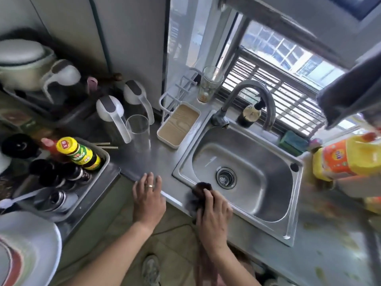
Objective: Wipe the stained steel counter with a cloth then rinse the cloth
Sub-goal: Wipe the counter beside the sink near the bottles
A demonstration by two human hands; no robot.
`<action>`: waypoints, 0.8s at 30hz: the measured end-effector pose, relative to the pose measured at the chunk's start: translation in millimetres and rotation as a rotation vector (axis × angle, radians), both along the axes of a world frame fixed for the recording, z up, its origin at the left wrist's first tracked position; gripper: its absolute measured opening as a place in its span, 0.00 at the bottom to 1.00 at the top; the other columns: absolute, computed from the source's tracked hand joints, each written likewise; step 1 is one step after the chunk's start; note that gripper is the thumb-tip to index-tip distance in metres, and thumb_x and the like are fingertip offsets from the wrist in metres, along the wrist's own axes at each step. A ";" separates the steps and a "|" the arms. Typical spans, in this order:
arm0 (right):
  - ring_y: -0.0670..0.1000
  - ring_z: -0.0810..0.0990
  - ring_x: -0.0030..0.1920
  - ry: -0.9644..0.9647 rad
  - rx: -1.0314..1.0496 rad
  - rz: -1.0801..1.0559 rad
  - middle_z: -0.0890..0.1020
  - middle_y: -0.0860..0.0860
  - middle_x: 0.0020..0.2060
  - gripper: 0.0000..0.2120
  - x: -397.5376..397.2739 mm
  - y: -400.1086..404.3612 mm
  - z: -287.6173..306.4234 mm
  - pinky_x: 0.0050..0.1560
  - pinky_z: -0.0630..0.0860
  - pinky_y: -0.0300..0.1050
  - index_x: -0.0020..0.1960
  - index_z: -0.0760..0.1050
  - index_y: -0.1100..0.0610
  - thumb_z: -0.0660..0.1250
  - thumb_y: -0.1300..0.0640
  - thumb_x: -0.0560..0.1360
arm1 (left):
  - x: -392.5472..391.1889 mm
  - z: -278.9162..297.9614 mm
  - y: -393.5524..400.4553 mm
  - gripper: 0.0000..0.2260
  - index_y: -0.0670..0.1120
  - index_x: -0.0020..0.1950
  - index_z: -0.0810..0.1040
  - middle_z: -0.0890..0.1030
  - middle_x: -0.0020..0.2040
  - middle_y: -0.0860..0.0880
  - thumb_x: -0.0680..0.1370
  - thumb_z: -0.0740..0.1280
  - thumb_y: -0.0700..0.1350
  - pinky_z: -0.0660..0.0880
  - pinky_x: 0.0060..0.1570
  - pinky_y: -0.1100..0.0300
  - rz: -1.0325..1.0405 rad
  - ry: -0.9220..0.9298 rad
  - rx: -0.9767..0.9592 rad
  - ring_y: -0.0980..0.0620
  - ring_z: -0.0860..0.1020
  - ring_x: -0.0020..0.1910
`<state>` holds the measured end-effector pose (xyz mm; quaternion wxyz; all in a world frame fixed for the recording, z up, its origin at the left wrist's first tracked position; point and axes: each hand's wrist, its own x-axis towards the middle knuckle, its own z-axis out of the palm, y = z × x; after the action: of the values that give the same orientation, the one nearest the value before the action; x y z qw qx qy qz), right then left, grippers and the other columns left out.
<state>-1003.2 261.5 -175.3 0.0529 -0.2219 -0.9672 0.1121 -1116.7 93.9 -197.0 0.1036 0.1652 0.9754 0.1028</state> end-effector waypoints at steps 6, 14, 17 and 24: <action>0.53 0.49 0.83 -0.051 -0.090 0.240 0.54 0.53 0.83 0.33 -45.2 -37.0 -33.2 0.81 0.50 0.58 0.82 0.56 0.59 0.56 0.43 0.83 | 4.5 -21.7 -1.9 0.24 0.43 0.67 0.78 0.76 0.69 0.38 0.73 0.59 0.46 0.66 0.66 0.38 0.051 0.185 0.087 0.36 0.72 0.70; 0.51 0.56 0.82 0.076 -0.118 0.471 0.64 0.49 0.80 0.26 0.0 18.8 -51.7 0.80 0.61 0.53 0.79 0.66 0.56 0.62 0.54 0.82 | 33.0 -28.1 29.7 0.23 0.40 0.69 0.73 0.72 0.71 0.37 0.76 0.59 0.46 0.65 0.67 0.39 0.066 0.254 0.091 0.37 0.69 0.71; 0.50 0.56 0.82 0.110 -0.143 0.467 0.66 0.49 0.79 0.25 39.6 53.3 -57.2 0.79 0.62 0.52 0.79 0.67 0.56 0.63 0.55 0.82 | 62.0 -33.3 62.0 0.21 0.40 0.69 0.73 0.72 0.70 0.38 0.78 0.58 0.48 0.65 0.68 0.40 -0.035 0.285 0.122 0.37 0.71 0.70; 0.50 0.61 0.81 0.166 -0.149 0.403 0.69 0.48 0.78 0.24 139.3 140.4 -56.2 0.78 0.64 0.51 0.77 0.70 0.56 0.64 0.57 0.80 | 132.2 -33.9 161.8 0.18 0.46 0.67 0.71 0.73 0.68 0.43 0.78 0.60 0.49 0.66 0.67 0.42 -0.206 0.251 0.221 0.40 0.72 0.67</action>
<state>-863.9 401.9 -231.5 0.0923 -0.0175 -0.9733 0.2094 -984.5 255.6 -231.0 -0.0276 0.2863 0.9413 0.1765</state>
